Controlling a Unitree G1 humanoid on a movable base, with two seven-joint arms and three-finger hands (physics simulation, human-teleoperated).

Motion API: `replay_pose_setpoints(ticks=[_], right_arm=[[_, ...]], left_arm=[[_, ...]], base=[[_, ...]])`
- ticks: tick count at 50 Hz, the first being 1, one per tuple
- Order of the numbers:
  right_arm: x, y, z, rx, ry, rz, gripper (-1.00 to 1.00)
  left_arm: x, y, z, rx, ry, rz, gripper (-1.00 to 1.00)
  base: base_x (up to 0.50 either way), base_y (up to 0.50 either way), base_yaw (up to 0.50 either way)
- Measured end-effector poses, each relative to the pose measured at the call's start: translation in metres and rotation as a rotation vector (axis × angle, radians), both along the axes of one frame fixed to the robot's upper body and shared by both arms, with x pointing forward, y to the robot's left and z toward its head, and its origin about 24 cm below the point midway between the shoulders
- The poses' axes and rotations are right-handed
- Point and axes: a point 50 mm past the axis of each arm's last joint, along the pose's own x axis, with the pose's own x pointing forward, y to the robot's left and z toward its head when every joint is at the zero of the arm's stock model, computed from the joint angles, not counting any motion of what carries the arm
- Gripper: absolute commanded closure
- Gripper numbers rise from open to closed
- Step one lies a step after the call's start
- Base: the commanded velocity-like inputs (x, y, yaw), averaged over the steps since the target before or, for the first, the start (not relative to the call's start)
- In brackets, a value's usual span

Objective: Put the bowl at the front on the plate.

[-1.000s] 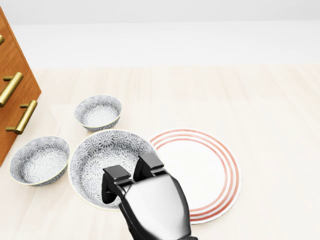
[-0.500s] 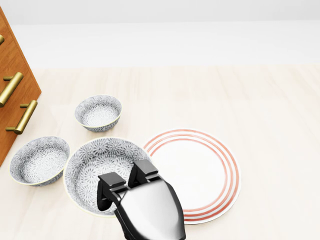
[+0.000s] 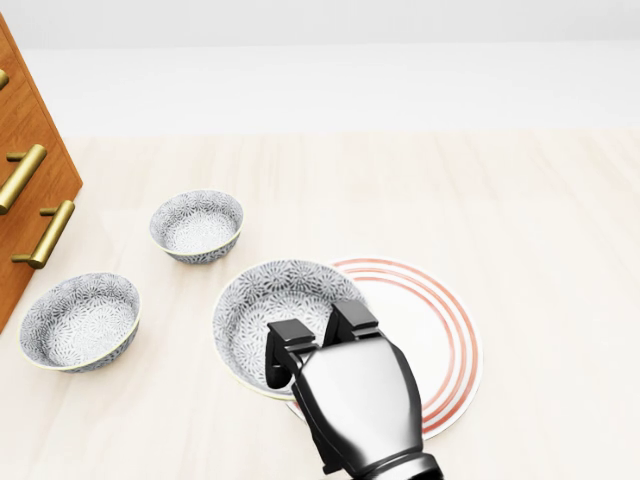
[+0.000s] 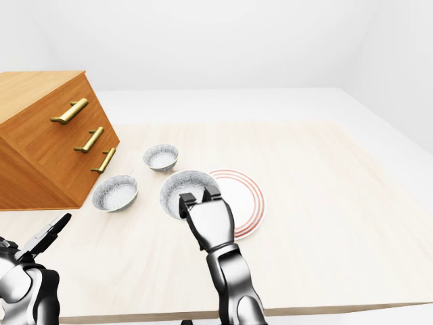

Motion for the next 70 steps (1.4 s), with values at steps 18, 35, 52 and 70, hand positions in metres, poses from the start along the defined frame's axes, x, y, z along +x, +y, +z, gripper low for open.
replay_pose_setpoints(ticks=[18, 35, 52, 70], right_arm=[[0.019, -0.03, -0.008, -0.145, 0.049, -0.144, 1.0], [0.029, -0.05, -0.019, -0.144, 0.088, -0.22, 1.0], [0.038, -0.056, -0.026, -0.092, 0.091, -0.238, 1.0], [0.042, -0.054, -0.037, -0.076, 0.103, -0.234, 1.0]], left_arm=[[0.0, 0.0, 0.0, 0.001, 0.0, 0.0, -1.0], [0.002, 0.0, -0.003, 0.004, -0.003, -0.003, -1.0], [0.002, -0.001, -0.002, 0.004, -0.002, -0.004, -1.0], [0.001, 0.0, -0.002, 0.002, -0.004, -0.003, -1.0]], base=[[0.0, 0.0, 0.0], [0.0, 0.0, 0.0], [0.0, 0.0, 0.0], [0.0, 0.0, 0.0]])
